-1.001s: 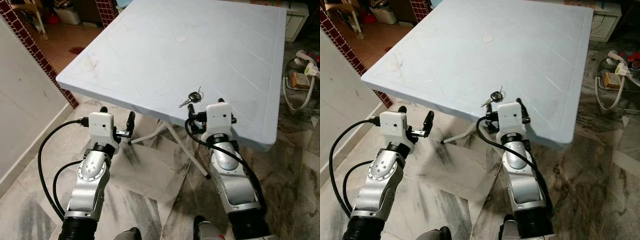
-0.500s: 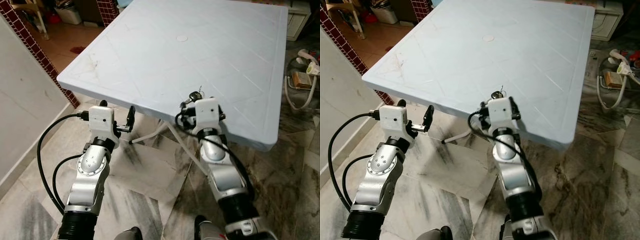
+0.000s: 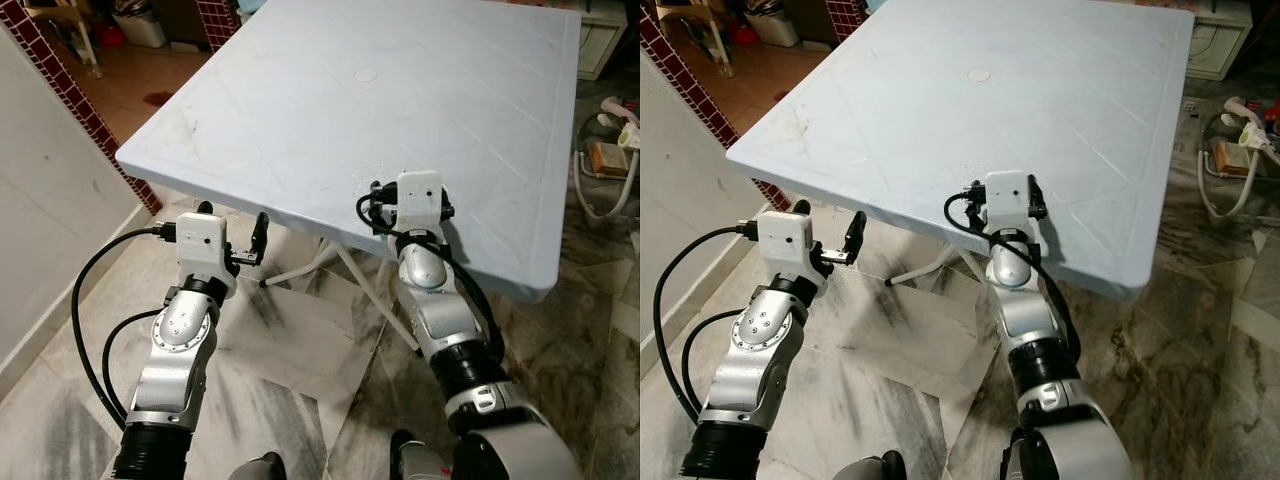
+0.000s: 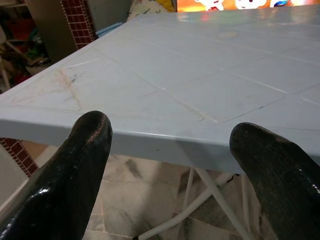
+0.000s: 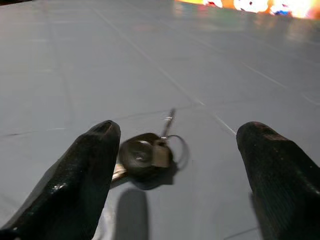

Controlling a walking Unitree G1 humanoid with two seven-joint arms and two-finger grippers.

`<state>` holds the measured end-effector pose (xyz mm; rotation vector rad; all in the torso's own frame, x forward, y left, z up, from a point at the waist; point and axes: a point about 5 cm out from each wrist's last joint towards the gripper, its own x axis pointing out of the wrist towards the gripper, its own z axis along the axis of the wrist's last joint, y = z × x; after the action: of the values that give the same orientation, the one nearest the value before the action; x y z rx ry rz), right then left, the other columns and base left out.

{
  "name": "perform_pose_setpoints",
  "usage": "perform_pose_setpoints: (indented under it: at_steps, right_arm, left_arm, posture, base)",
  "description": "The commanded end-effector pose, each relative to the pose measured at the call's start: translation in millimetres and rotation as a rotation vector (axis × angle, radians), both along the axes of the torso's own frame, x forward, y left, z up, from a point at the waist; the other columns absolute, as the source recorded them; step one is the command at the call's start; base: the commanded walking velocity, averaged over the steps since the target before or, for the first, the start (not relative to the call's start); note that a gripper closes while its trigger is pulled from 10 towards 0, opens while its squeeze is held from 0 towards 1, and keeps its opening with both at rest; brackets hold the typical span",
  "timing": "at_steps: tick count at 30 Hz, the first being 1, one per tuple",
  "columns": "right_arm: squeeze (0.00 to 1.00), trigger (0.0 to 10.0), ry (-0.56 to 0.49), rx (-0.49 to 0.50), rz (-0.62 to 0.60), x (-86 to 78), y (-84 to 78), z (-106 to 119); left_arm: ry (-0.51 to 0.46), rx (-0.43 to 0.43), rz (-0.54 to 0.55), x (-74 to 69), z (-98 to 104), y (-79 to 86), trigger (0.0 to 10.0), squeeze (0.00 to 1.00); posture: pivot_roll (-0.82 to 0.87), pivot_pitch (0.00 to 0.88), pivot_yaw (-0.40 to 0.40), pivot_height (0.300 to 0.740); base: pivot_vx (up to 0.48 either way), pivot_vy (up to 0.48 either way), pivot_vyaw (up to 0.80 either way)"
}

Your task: Hang keys on a hook

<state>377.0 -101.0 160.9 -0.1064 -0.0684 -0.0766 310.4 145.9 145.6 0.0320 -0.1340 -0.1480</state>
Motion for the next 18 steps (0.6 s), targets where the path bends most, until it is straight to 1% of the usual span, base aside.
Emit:
perform_pose_setpoints:
  at_steps: [1, 2, 7, 14, 18]
  right_arm:
    - [0.00, 0.0, 0.010, 0.027, -0.011, 2.0, 3.4, 0.0]
    - [0.00, 0.0, 0.008, 0.045, -0.015, 3.5, 3.3, 1.0]
    - [0.00, 0.0, 0.008, 0.053, -0.010, 7.5, 5.9, 2.0]
    - [0.00, 0.0, 0.003, 0.055, 0.020, 6.9, 19.6, 1.7]
    - [0.00, 0.0, 0.012, 0.066, 0.016, 7.3, 22.0, 0.3]
  left_arm:
    - [0.008, 0.006, 0.021, -2.5, -0.8, 7.7, 10.0, 0.00]
    - [0.008, 0.006, 0.021, -2.5, -0.5, 7.9, 10.0, 0.00]
    - [0.006, 0.008, 0.021, -2.6, 0.0, 7.9, 10.0, 0.00]
    - [0.006, 0.010, 0.022, -2.0, 0.5, 8.1, 10.0, 0.00]
    - [0.005, 0.009, 0.021, -1.7, 1.1, 7.6, 10.0, 0.00]
  posture:
    - [0.00, 0.226, 0.123, 0.740]
    - [0.00, 0.227, 0.123, 0.740]
    - [0.01, 0.227, 0.124, 0.740]
    - [0.01, 0.226, 0.126, 0.740]
    - [0.01, 0.228, 0.124, 0.740]
  base:
    - [0.000, 0.000, 0.00]
    - [0.000, 0.000, 0.00]
    - [0.000, 0.000, 0.00]
    - [0.000, 0.000, 0.00]
    - [0.000, 0.000, 0.00]
